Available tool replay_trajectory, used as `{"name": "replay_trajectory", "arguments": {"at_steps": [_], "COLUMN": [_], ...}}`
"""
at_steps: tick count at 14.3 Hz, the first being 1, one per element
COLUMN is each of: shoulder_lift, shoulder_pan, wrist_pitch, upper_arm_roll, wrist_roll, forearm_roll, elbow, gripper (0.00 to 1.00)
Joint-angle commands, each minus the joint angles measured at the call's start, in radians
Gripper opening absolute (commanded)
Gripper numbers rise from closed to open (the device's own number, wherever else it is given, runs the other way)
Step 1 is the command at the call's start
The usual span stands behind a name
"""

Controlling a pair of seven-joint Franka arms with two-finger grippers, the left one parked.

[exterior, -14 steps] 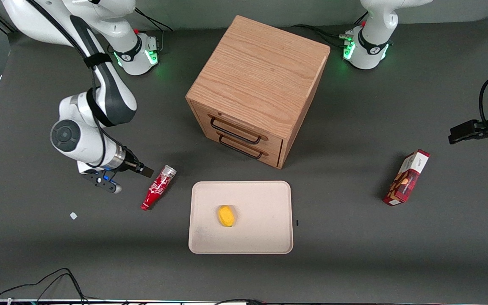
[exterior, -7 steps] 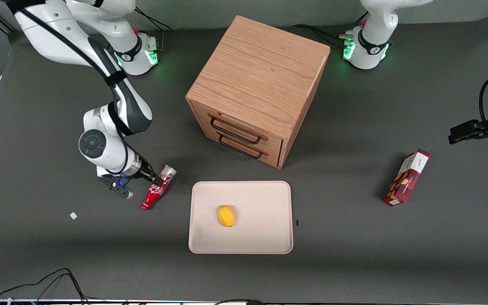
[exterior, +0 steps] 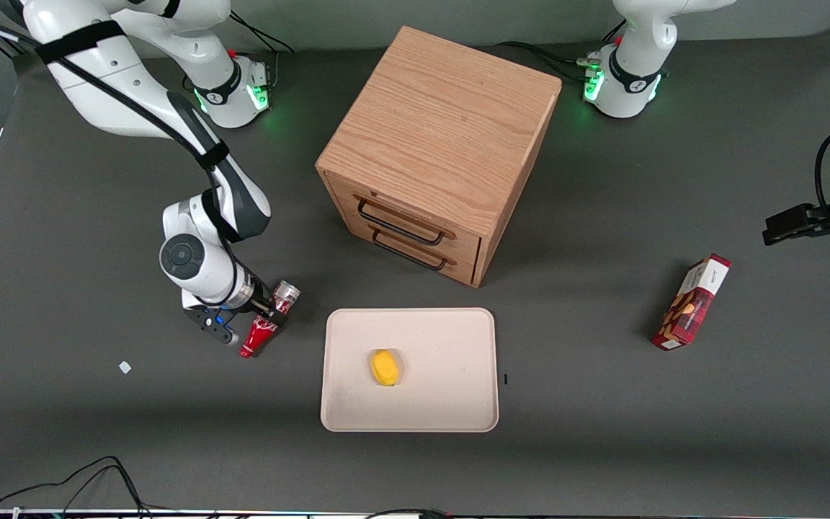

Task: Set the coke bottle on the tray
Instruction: 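Lower the open right gripper around the bottle's body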

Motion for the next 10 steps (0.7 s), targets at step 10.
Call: {"name": "replay_trajectory", "arguments": {"at_steps": [10], "shoulder_lift": [0.076], "shoulder_pan": [0.041], "wrist_pitch": [0.034], "upper_arm_roll": [-0.012], "wrist_roll": [0.076], "forearm_roll": [-0.047], "elbow": [0.054], "gripper": [0.90]}}
